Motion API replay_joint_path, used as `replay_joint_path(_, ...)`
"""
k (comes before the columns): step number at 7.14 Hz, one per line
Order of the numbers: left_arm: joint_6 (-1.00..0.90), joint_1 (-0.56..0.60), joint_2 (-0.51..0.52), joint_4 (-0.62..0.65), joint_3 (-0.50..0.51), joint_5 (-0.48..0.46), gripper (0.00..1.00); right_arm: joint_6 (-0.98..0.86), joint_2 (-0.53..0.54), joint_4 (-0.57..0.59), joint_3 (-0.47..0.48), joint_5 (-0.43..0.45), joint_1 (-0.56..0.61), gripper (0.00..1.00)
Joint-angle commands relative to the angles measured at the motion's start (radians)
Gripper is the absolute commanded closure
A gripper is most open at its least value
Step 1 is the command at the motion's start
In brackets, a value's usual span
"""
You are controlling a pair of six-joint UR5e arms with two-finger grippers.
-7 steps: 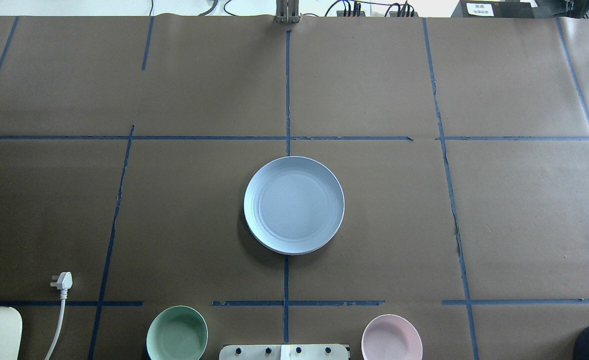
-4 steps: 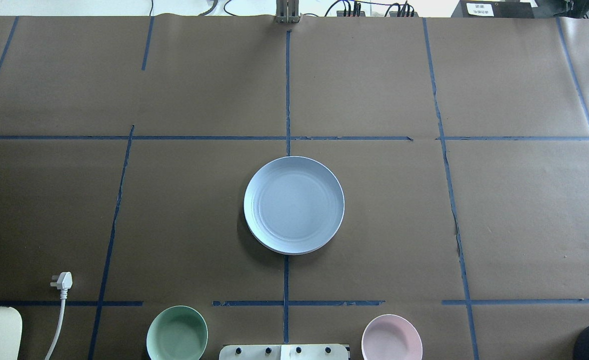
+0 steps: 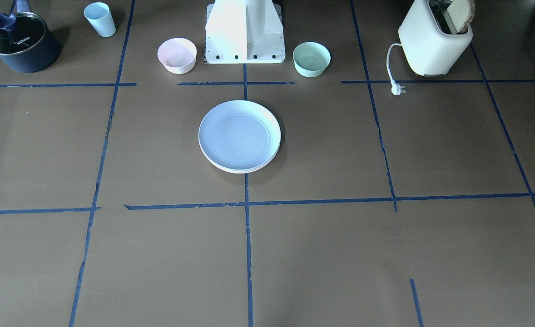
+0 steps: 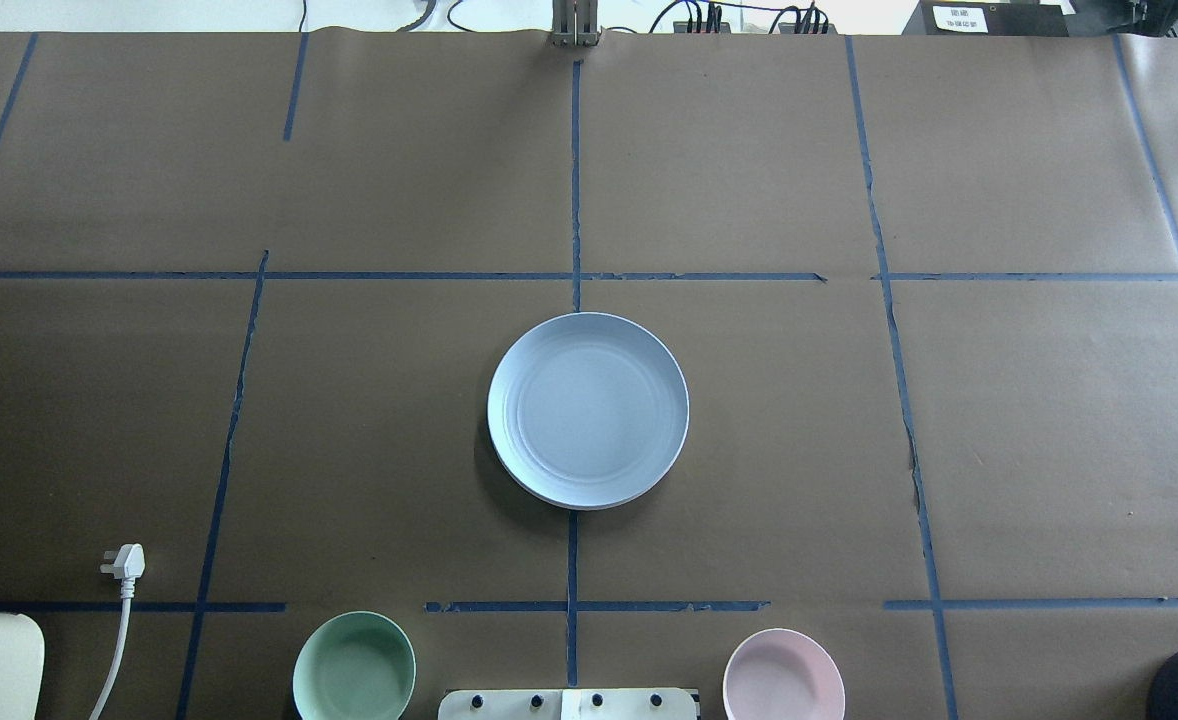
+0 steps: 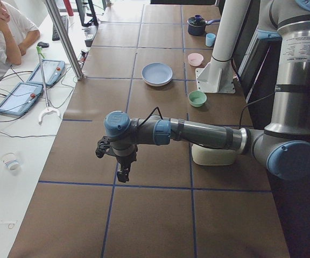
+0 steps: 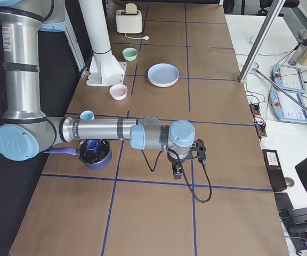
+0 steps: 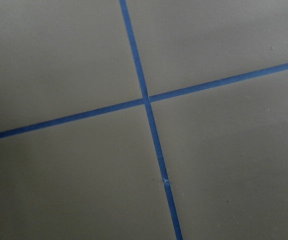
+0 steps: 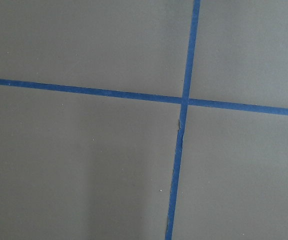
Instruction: Stack three plates with pink and blue
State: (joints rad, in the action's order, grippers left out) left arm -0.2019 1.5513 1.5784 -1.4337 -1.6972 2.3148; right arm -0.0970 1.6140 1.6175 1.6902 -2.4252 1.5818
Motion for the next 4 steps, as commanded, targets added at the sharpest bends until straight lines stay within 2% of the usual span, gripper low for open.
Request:
replay_joint_path(1, 0.002, 0.0, -0.052, -0.036, -0.009, 0.003, 0.0, 0.006, 0.029, -0.046, 0.011, 0.018, -0.006, 0.0)
replay_joint_path(4, -0.001, 0.0, -0.054, -0.059, -0.004, 0.003, 0.0, 0.0, 0.043, -0.048, 0.002, 0.015, -0.006, 0.0)
